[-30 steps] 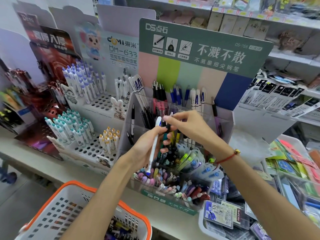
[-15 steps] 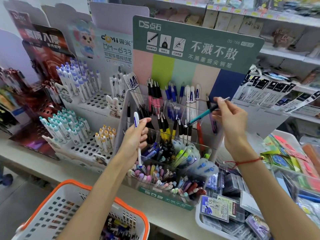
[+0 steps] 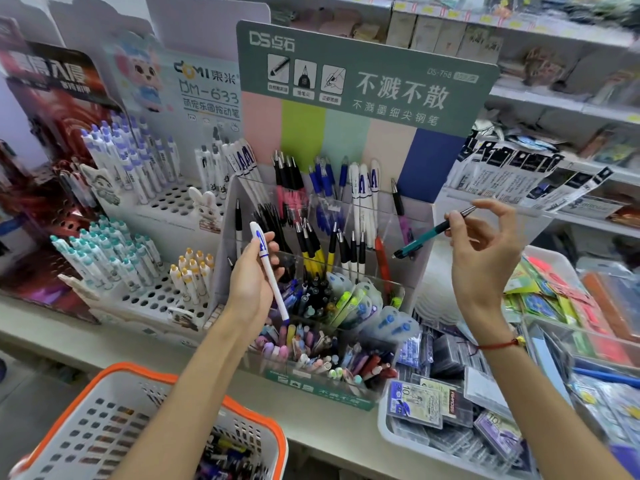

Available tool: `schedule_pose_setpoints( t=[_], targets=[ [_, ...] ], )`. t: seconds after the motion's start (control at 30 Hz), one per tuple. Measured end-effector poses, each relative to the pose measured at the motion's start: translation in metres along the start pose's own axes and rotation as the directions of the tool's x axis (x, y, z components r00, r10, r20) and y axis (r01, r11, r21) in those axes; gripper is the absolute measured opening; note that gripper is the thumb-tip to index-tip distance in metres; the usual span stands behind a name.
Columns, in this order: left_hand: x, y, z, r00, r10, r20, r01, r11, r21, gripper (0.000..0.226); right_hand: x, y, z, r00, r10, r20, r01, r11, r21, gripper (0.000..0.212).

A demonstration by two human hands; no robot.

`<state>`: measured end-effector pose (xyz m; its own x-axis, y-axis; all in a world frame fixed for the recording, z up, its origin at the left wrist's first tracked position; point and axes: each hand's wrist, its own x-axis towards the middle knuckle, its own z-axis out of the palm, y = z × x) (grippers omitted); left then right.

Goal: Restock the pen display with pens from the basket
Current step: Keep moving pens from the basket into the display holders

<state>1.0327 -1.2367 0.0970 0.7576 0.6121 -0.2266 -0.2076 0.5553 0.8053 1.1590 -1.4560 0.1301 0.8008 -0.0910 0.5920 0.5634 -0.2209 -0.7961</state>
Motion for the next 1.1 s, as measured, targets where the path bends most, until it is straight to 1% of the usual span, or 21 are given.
schedule_pose_setpoints(
  t=[0.07, 0.2, 0.3, 0.37, 0.47, 0.53, 0.63, 0.7, 0.87, 0.93, 0.97, 1.03, 1.1],
  targets=[
    [0.000, 0.001, -0.002, 1.000, 0.020, -0.016, -0.020, 1.000, -0.002, 0.029, -0.003, 0.001, 0.002, 0.998, -0.054, 0.031, 0.055, 0.998, -0.042, 0.021],
    [-0.002, 0.005, -0.006, 0.999, 0.039, -0.024, -0.039, 0.999, -0.011, 0.027, -0.008, 0.001, 0.004, 0.994, -0.092, 0.062, 0.096, 0.994, -0.060, 0.021],
    [-0.001, 0.010, -0.016, 0.996, 0.057, -0.061, -0.058, 0.998, -0.013, 0.027, -0.013, -0.012, 0.011, 0.985, -0.163, 0.056, 0.163, 0.987, 0.003, 0.022],
    [0.002, 0.017, -0.027, 0.992, 0.077, -0.100, -0.079, 0.997, -0.019, 0.028, -0.019, -0.023, 0.023, 0.976, -0.197, 0.096, 0.189, 0.978, 0.084, 0.024],
    [0.005, 0.028, -0.043, 0.983, 0.096, -0.160, -0.104, 0.994, -0.044, 0.028, -0.035, -0.036, 0.053, 0.961, -0.175, 0.214, 0.132, 0.971, 0.201, 0.019],
    [0.005, 0.033, -0.053, 0.976, 0.103, -0.191, -0.115, 0.992, -0.048, 0.027, -0.048, -0.041, 0.075, 0.945, -0.139, 0.295, 0.070, 0.970, 0.233, 0.017],
    [0.005, 0.038, -0.063, 0.972, 0.101, -0.213, -0.120, 0.990, -0.079, 0.023, -0.066, -0.044, 0.105, 0.912, -0.114, 0.394, 0.027, 0.975, 0.219, 0.014],
    [0.004, 0.040, -0.068, 0.969, 0.101, -0.224, -0.125, 0.987, -0.096, 0.021, -0.074, -0.042, 0.120, 0.889, -0.123, 0.441, 0.043, 0.981, 0.187, 0.012],
    [-0.003, 0.040, -0.075, 0.969, 0.090, -0.228, -0.113, 0.990, -0.089, 0.021, -0.084, -0.034, 0.139, 0.866, -0.112, 0.487, 0.045, 0.988, 0.146, 0.011],
    [-0.003, 0.041, -0.077, 0.968, 0.081, -0.236, -0.105, 0.990, -0.092, 0.022, -0.088, -0.035, 0.146, 0.854, -0.140, 0.501, 0.090, 0.988, 0.122, 0.012],
    [-0.003, 0.041, -0.077, 0.968, 0.075, -0.239, -0.101, 0.990, -0.097, 0.022, -0.091, -0.035, 0.152, 0.838, -0.172, 0.518, 0.137, 0.985, 0.107, 0.012],
    [-0.002, 0.042, -0.078, 0.967, 0.066, -0.245, -0.095, 0.990, -0.107, 0.021, -0.097, -0.031, 0.168, 0.780, -0.238, 0.578, 0.250, 0.966, 0.060, 0.014],
    [-0.001, 0.041, -0.079, 0.967, 0.055, -0.247, -0.083, 0.991, -0.103, 0.021, -0.104, -0.026, 0.187, 0.716, -0.257, 0.649, 0.338, 0.941, 0.000, 0.015]
  ],
)
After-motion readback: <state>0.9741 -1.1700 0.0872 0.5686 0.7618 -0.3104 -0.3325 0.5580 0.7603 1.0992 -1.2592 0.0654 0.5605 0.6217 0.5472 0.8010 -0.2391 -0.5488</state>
